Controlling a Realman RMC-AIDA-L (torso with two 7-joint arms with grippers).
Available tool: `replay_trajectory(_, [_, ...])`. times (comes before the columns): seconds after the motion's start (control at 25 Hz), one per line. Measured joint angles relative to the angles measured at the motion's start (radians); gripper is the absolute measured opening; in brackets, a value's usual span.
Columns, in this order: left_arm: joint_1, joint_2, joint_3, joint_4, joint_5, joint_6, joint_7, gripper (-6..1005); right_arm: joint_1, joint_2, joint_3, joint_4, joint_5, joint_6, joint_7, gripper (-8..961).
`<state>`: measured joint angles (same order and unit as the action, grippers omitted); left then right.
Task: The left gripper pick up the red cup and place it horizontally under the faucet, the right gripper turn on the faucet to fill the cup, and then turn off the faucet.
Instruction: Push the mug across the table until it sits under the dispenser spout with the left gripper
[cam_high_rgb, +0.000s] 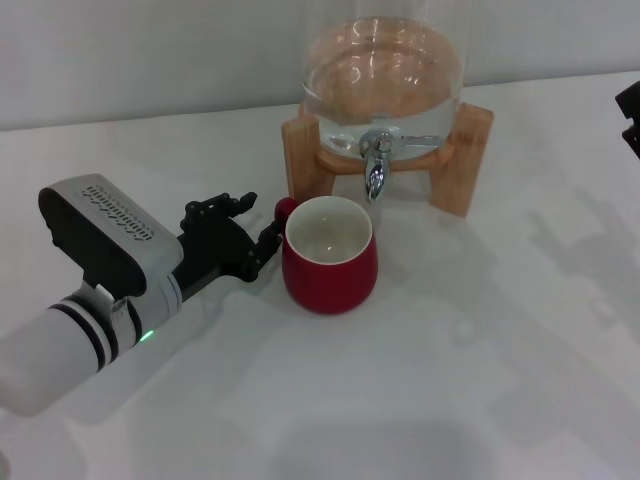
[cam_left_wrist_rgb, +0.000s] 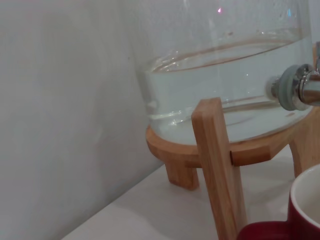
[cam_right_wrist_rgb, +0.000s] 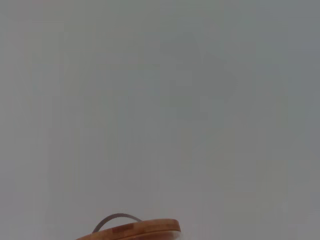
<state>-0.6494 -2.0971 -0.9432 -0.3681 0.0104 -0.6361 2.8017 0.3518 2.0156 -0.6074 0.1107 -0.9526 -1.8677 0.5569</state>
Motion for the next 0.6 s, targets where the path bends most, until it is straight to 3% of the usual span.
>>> replay_trajectory(0.6, [0.005, -0.001, 0.025, -0.028, 0.004, 0.004, 0.0, 479, 0.003, 0.0, 0.005, -0.004, 0.0, 0.0, 0.0, 843])
